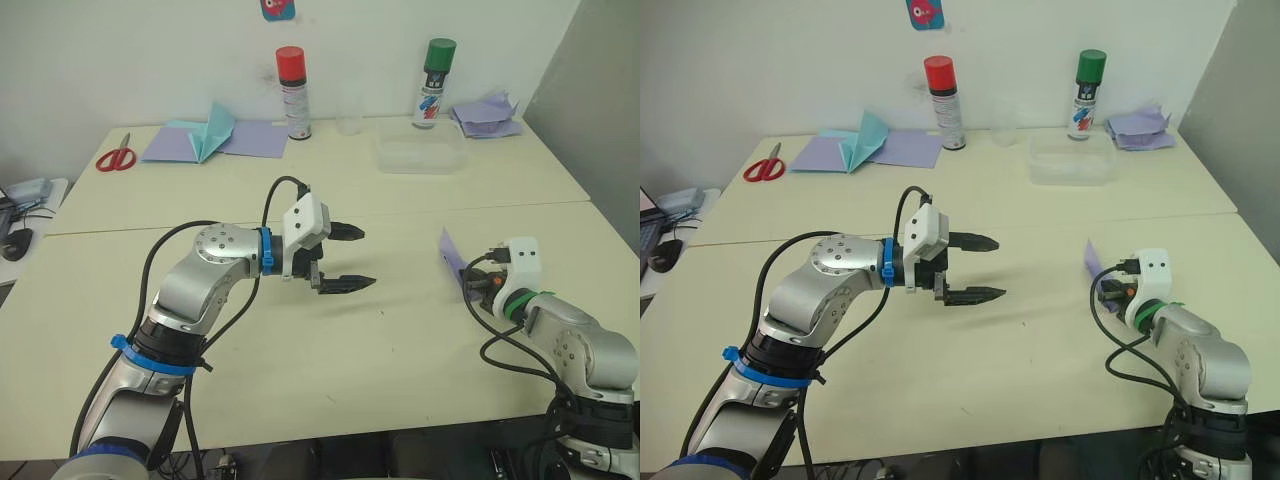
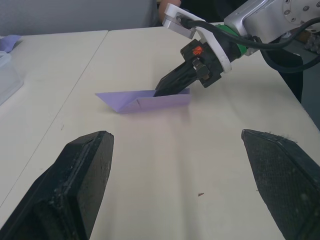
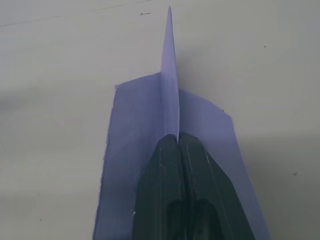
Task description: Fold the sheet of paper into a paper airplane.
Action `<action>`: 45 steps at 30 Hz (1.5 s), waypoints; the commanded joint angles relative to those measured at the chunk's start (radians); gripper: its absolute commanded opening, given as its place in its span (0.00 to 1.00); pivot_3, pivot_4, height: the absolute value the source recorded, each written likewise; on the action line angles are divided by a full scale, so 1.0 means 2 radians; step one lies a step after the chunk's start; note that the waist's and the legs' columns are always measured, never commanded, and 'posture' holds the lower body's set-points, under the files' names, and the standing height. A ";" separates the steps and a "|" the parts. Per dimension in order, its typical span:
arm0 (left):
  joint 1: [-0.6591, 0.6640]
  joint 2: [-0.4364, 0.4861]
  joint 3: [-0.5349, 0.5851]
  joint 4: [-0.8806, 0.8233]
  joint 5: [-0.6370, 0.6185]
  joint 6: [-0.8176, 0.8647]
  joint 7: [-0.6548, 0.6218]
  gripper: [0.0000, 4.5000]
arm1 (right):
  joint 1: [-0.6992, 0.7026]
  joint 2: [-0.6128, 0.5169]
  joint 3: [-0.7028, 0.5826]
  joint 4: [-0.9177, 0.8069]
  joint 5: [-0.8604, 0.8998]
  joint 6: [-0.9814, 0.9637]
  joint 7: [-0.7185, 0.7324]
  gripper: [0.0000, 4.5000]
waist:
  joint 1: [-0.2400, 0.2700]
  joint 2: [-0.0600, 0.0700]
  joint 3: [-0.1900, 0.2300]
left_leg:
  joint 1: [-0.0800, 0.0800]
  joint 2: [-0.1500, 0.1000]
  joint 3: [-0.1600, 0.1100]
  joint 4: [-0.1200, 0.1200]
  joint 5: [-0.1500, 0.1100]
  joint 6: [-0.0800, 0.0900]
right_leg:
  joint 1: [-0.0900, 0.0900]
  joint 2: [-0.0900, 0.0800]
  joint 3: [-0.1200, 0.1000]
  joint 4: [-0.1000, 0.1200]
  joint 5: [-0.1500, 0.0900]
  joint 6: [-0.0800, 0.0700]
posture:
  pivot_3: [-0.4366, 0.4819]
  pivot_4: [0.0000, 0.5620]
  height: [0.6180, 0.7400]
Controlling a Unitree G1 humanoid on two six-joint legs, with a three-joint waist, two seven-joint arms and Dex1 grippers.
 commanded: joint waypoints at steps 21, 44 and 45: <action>-0.002 0.003 0.009 -0.017 0.001 -0.005 -0.010 1.00 | -0.014 -0.089 -0.012 -0.050 0.045 -0.012 0.040 0.99 | 0.000 0.000 0.000 | 0.000 0.000 0.000 0.000 0.000 0.000 | 0.000 0.000 0.000 0.000 0.000 0.000 | 0.48 0.27 1.00; 0.047 0.223 0.173 0.169 0.017 -0.093 -0.107 1.00 | 0.070 -0.450 -0.106 0.209 0.049 -0.397 0.568 0.99 | -0.001 0.000 0.003 | 0.000 0.000 0.001 0.001 -0.003 0.005 | 0.001 -0.001 -0.001 -0.001 -0.001 0.001 | 0.48 0.27 1.00; 0.053 0.222 0.173 0.163 0.024 -0.097 -0.099 1.00 | 0.059 -0.448 -0.097 0.211 0.049 -0.397 0.561 0.99 | -0.001 0.000 0.004 | 0.000 0.000 0.001 0.001 -0.003 0.005 | 0.001 -0.001 -0.001 -0.001 -0.001 0.001 | 0.48 0.27 1.00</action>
